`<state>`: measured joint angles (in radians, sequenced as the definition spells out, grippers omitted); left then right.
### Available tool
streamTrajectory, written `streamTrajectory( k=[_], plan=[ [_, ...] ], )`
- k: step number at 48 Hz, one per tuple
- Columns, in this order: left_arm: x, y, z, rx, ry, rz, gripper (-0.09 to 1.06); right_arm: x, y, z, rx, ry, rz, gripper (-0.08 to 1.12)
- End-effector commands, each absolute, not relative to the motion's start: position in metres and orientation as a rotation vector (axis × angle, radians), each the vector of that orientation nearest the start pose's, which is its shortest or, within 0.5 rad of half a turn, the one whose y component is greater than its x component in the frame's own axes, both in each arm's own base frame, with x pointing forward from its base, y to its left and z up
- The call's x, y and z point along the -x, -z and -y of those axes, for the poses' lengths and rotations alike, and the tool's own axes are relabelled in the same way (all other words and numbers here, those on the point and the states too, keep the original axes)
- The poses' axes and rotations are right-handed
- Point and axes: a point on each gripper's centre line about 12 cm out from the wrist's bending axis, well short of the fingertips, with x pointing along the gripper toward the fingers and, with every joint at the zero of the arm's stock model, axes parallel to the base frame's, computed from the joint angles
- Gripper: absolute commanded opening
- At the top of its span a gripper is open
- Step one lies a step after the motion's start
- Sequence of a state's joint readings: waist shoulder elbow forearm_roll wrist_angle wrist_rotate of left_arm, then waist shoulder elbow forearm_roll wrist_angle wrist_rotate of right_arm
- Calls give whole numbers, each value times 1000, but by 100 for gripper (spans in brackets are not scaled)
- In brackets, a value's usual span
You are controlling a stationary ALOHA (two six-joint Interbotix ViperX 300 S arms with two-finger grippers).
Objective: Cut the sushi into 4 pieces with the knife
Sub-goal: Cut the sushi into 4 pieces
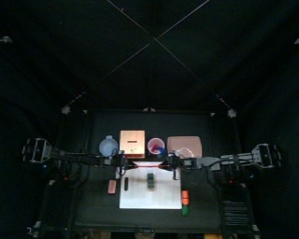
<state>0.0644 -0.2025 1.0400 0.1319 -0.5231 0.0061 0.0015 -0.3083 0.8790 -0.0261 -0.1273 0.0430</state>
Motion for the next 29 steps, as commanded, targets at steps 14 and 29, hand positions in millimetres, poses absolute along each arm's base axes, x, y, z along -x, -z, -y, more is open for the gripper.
streamTrajectory(
  k=[14,29],
  plan=[
    [-334,-157,1,-65,56,-201,18,-332,-191,-14,-88,-8,-551,12],
    [-353,-136,15,-31,66,-211,18,-330,-172,-10,-99,10,-639,12]
  ],
)
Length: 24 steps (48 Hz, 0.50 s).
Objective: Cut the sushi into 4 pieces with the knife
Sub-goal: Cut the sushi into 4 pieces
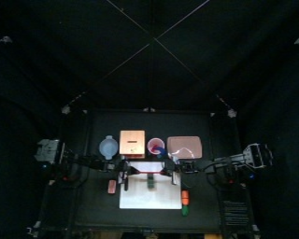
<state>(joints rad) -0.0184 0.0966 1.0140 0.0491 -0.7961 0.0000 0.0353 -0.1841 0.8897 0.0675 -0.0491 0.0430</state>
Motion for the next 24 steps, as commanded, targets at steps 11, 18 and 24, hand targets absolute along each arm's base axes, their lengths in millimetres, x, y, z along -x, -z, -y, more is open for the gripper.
streamTrajectory(
  k=[11,18,24],
  plan=[
    [-356,-130,19,-24,68,-227,18,-329,-160,-5,-100,25,-684,12],
    [-358,-129,17,-15,49,-225,18,-330,-161,3,-101,46,-682,12],
    [-357,-130,16,-14,48,-224,18,-329,-164,7,-94,53,-674,12]
  ],
)
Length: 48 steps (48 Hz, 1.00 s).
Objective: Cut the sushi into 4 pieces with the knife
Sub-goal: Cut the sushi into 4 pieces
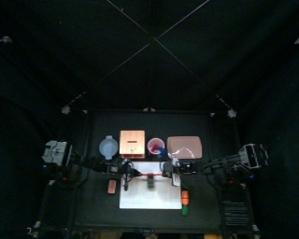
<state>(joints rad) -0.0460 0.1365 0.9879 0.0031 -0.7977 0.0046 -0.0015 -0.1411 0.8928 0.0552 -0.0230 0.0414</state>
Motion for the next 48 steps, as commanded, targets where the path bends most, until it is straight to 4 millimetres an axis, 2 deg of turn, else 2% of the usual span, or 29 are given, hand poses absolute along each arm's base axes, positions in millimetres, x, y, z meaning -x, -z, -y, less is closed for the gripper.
streamTrajectory(
  k=[1,25,38,48],
  plan=[
    [-357,-130,16,-15,49,-227,18,-329,-163,7,-94,53,-677,12],
    [-357,-130,31,-17,90,-225,18,-329,-160,3,-104,46,-686,12],
    [-358,-110,35,-12,98,-281,18,-331,-149,1,-114,47,-720,12],
    [-359,-107,41,-15,115,-290,18,-332,-144,-2,-119,43,-736,12]
  ],
)
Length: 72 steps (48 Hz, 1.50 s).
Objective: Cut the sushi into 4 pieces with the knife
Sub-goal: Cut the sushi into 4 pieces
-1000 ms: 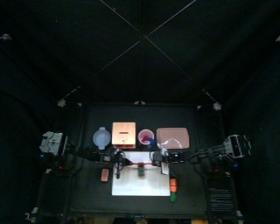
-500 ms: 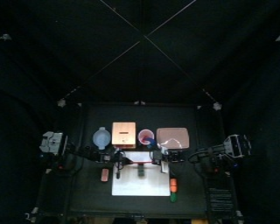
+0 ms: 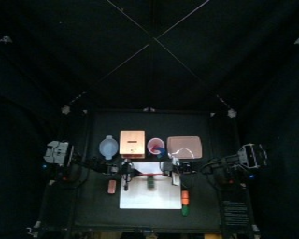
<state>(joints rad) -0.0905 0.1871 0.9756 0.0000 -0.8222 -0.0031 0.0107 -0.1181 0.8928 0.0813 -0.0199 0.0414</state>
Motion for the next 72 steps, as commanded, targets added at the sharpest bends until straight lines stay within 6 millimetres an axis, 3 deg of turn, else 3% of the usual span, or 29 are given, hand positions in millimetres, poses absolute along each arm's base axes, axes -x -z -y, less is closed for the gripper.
streamTrajectory(
  k=[1,29,43,57,72],
  plan=[
    [-359,-107,41,-15,115,-290,18,-332,-143,-2,-119,43,-737,12],
    [-357,-99,50,-8,126,-333,18,-333,-141,-13,-124,20,-744,12],
    [-361,-57,40,13,51,-453,18,-344,-117,-11,-121,30,-810,12],
    [-363,-78,15,13,6,-399,18,-347,-127,18,-129,96,-776,12],
    [-350,-107,15,3,25,-338,18,-349,-157,5,-110,54,-692,12]
  ],
)
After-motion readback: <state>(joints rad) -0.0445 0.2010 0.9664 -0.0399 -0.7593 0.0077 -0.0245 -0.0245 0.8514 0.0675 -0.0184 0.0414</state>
